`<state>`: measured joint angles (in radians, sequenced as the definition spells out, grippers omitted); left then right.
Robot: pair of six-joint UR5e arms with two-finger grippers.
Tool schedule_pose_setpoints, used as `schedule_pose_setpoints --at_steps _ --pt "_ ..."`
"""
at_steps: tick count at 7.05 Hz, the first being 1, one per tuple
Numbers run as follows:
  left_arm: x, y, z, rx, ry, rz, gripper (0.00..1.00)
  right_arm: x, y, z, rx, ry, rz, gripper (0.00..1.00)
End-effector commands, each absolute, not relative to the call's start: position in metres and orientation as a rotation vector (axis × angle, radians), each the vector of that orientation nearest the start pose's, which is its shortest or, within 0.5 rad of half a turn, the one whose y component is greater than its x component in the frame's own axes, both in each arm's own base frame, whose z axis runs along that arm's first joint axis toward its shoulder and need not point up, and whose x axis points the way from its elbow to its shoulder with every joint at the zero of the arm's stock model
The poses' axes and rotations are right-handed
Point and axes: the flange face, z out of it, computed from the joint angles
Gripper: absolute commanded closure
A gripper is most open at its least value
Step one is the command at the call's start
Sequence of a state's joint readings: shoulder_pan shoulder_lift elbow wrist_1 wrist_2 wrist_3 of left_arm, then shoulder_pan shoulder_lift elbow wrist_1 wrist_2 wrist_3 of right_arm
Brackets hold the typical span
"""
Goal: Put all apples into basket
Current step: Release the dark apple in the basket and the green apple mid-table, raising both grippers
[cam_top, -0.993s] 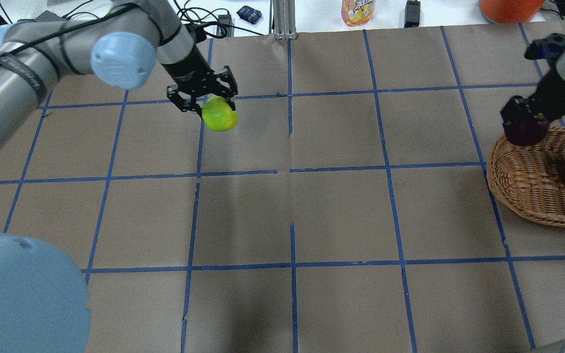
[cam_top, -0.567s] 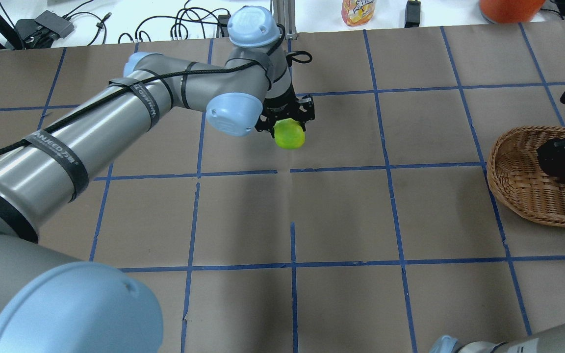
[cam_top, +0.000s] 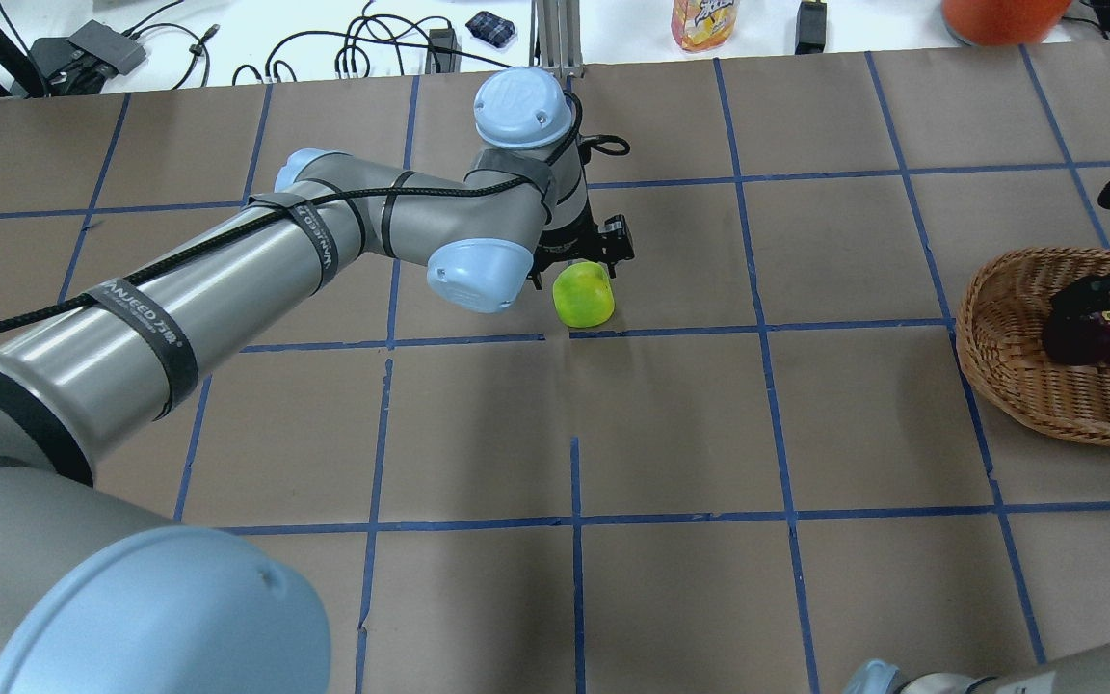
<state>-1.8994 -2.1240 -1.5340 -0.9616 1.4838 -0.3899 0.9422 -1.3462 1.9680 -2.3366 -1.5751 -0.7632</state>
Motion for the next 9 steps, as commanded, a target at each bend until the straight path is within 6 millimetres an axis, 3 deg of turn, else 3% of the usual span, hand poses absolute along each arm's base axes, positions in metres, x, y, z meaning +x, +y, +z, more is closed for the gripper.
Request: schedule_pose_setpoints --at_steps 1,2,3,4,6,7,8,9 --pt "-0.272 -0.616 0.317 -0.062 3.228 -0.029 0.00 -0.113 -0.526 0.320 -0.145 3.198 -0.195 0.00" --pt "-0.222 -0.621 0.352 0.052 3.212 0.029 0.00 -0.048 -0.544 0.335 -0.089 3.184 -0.233 0.00" --pt "-0.189 -0.613 0.380 0.056 3.206 0.029 0.00 0.026 -0.554 0.333 0.053 3.152 -0.250 0.00" --pt "-0.174 -0.603 0.408 0.027 3.183 -0.001 0.00 0.102 -0.566 0.331 0.175 3.119 -0.269 0.00" --pt "-0.134 -0.586 0.446 -0.041 3.160 -0.002 0.00 0.245 -0.591 0.319 0.238 3.072 -0.264 0.00" --pt "-0.131 -0.575 0.463 -0.032 3.157 0.002 0.00 0.311 -0.582 0.290 0.316 3.056 -0.209 0.00" --pt "-0.128 -0.569 0.474 -0.041 3.157 -0.012 0.00 0.342 -0.572 0.272 0.280 3.065 -0.175 0.00" --pt "-0.128 -0.563 0.470 -0.039 3.152 -0.002 0.00 0.346 -0.572 0.258 0.267 3.077 -0.145 0.00"
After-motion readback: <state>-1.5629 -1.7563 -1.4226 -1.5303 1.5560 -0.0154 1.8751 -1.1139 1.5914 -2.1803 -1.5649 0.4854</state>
